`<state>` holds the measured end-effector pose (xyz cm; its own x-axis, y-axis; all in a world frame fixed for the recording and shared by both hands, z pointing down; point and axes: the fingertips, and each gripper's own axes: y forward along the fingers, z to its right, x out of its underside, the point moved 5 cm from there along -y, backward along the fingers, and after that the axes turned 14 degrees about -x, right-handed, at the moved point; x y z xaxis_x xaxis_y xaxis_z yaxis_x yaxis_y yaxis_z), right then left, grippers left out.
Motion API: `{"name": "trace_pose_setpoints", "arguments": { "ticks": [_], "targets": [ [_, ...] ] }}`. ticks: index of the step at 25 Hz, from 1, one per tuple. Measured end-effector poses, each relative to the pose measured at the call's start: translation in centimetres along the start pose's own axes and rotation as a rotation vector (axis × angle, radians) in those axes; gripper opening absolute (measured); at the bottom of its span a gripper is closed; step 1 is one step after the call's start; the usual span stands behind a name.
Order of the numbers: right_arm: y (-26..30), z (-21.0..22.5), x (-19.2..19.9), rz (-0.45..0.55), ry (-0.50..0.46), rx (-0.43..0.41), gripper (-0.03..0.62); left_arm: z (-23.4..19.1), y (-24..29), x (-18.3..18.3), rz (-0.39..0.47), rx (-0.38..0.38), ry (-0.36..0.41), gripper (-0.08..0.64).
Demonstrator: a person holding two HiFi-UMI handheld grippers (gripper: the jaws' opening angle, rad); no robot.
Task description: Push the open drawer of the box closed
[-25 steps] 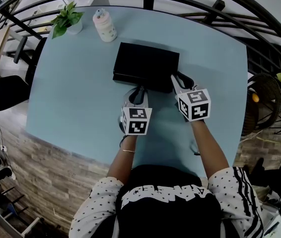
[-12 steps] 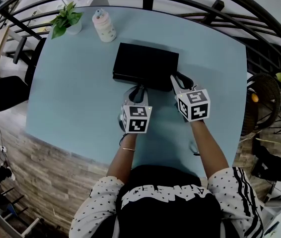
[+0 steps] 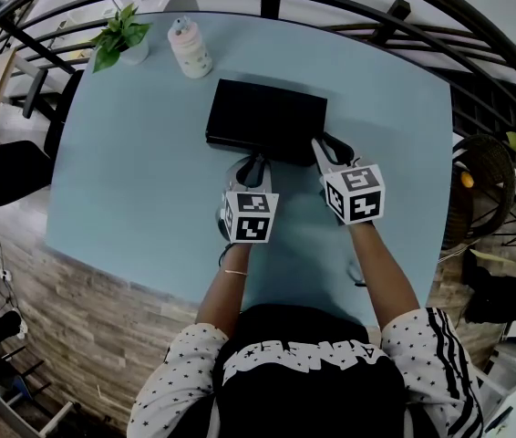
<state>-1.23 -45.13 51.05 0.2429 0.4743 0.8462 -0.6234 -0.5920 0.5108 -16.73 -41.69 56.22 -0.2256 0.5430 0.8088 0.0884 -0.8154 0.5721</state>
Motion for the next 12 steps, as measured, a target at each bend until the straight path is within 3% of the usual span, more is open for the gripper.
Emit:
{"name": "trace_pose_setpoints", "arguments": {
  "ticks": [12],
  "targets": [
    [-0.33,-0.07,-0.12,-0.006,-0.009,0.004,0.063,0.2,0.06,-0.34,0.003,0.003,0.0,0.0]
  ]
}}
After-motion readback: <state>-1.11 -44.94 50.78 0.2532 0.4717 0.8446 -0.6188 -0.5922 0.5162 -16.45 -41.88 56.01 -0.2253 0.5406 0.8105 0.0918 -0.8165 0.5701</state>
